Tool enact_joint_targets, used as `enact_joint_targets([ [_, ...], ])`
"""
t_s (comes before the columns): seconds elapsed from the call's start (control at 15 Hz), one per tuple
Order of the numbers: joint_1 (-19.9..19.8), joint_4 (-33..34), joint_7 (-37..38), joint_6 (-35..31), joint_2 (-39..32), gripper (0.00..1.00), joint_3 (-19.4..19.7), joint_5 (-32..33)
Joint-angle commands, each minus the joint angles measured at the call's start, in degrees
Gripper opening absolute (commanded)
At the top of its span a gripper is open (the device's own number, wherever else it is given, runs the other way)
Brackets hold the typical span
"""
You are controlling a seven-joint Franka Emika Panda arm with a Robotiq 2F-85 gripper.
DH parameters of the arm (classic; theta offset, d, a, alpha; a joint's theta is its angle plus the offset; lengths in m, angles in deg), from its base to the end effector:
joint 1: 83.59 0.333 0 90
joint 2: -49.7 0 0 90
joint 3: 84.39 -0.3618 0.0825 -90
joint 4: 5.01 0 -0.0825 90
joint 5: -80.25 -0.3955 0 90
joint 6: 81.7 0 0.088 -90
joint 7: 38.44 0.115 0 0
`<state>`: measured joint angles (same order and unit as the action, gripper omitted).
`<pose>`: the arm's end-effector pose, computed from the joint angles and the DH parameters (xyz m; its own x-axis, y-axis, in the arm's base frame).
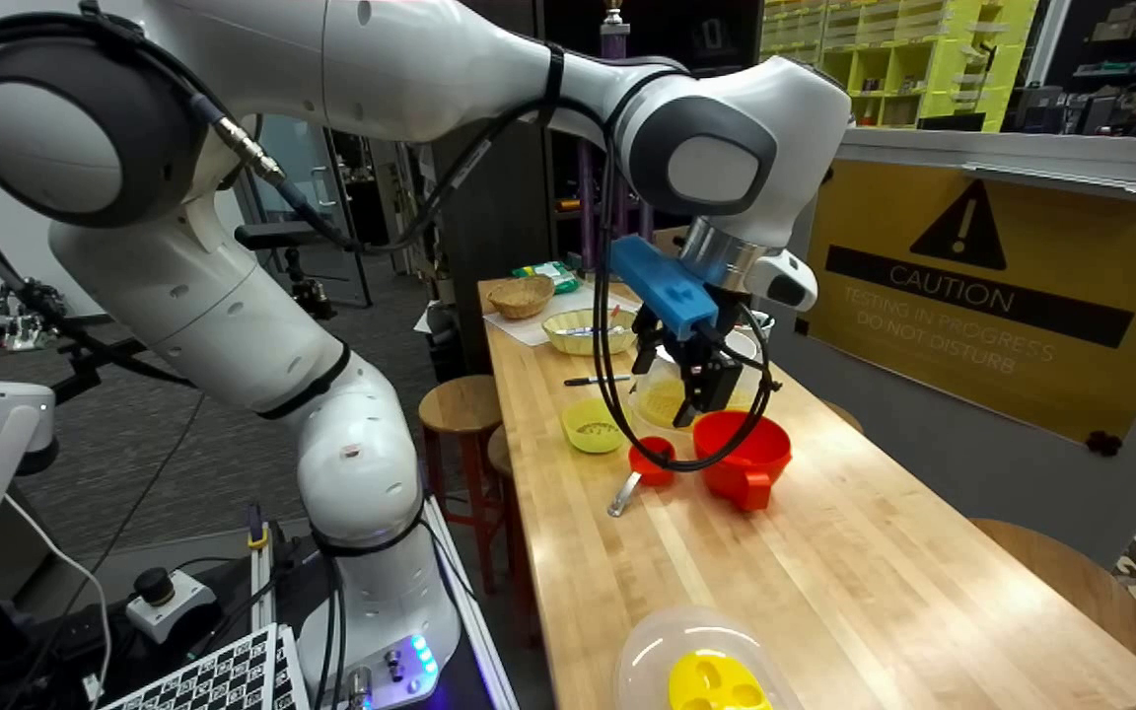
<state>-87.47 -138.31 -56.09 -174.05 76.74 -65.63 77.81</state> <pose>0.3416 -0.1534 0.5191 0.9816 -0.0155 -0.1903 -0.0649 -0.9645 -0.2560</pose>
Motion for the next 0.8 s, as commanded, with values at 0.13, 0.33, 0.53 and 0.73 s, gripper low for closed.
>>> enact_joint_targets([
  [0.13, -1.56, -0.90, -1.77, -2.04, -0.13, 1.00, -1.64, -1.15],
  [0.33, -1.47, -1.10, -1.75, -3.44, -0.79, 1.00, -1.66, -1.63],
  [0.53, -1.26, -1.39, -2.16, -4.03, -1.94, 1.00, -1.78, -1.53],
  [0.73, -1.30, -2.58, -2.82, -6.25, -2.45, 1.00, -2.09, -1.39],
])
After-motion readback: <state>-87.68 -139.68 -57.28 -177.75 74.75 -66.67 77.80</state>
